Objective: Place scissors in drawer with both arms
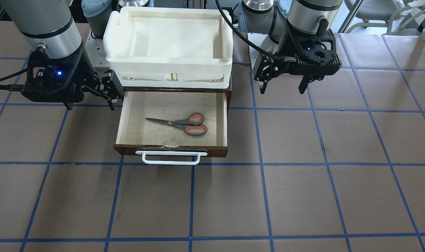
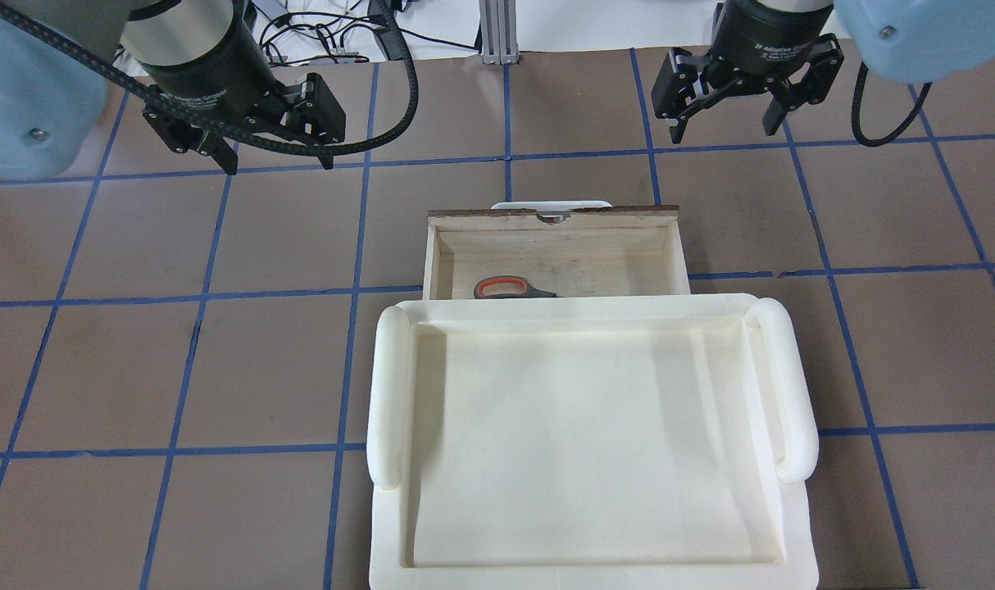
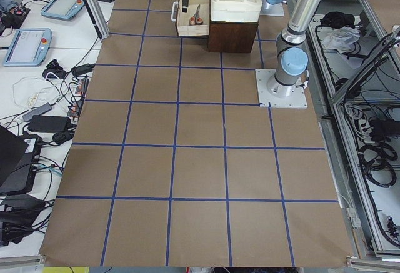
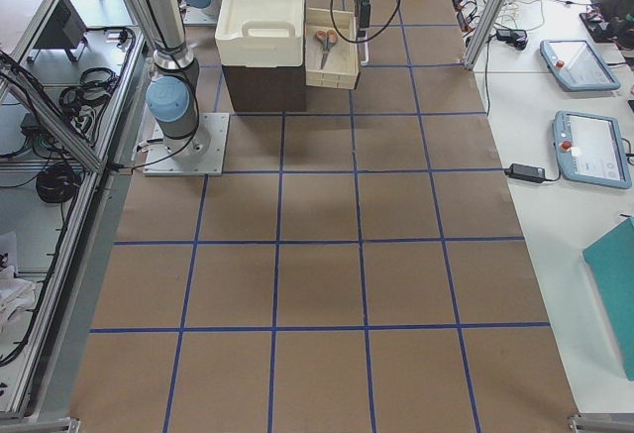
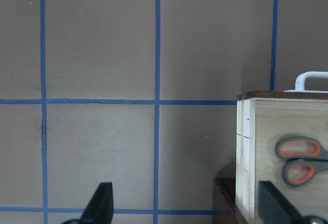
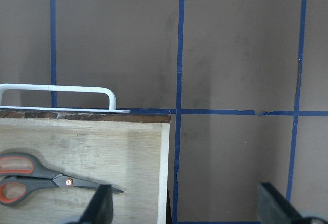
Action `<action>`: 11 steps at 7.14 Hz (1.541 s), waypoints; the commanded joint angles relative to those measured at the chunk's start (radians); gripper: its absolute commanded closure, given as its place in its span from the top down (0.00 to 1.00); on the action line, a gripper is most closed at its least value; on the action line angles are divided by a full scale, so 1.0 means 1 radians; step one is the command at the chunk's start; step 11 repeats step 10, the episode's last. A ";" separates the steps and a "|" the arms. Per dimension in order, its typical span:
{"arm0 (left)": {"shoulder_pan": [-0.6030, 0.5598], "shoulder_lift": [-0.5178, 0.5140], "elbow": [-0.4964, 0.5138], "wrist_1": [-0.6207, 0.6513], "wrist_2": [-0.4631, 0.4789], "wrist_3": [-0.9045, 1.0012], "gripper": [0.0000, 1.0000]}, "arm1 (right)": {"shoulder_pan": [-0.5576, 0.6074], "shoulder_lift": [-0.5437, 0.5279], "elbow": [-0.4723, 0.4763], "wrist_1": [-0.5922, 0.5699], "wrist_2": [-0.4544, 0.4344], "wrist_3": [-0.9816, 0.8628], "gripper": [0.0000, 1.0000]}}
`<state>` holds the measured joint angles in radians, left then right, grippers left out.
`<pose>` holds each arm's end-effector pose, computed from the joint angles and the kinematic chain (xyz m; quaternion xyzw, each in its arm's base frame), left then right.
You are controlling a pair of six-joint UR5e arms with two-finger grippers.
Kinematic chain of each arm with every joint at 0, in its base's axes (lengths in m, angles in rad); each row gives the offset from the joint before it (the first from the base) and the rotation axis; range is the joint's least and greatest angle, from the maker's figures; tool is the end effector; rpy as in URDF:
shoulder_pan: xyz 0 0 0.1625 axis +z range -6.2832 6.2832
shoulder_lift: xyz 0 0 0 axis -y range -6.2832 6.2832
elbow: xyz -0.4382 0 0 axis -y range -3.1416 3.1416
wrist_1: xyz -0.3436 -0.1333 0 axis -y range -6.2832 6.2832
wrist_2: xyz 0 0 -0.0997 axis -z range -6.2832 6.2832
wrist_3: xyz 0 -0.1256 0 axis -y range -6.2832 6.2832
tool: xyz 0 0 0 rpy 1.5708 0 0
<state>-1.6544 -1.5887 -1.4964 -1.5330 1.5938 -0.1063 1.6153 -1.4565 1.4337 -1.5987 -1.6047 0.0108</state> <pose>-0.1685 -0.4495 0.5044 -0.0119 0.9988 -0.0480 0.0070 0.1511 -0.4932 0.4854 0.0164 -0.9994 0.0258 0.0162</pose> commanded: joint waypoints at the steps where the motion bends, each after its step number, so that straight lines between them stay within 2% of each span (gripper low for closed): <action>1: 0.001 0.006 0.001 -0.016 0.002 0.000 1.00 | 0.000 0.001 0.001 0.002 -0.017 0.001 1.00; 8: -0.001 0.006 -0.001 -0.016 0.000 0.000 1.00 | 0.000 -0.002 0.001 0.000 0.000 -0.012 1.00; 10: -0.001 0.006 -0.001 -0.016 0.000 0.000 1.00 | 0.000 -0.018 0.001 0.002 0.055 -0.012 1.00; 11: -0.001 0.006 -0.001 -0.016 0.000 0.000 1.00 | 0.000 -0.018 0.001 0.002 0.055 -0.012 1.00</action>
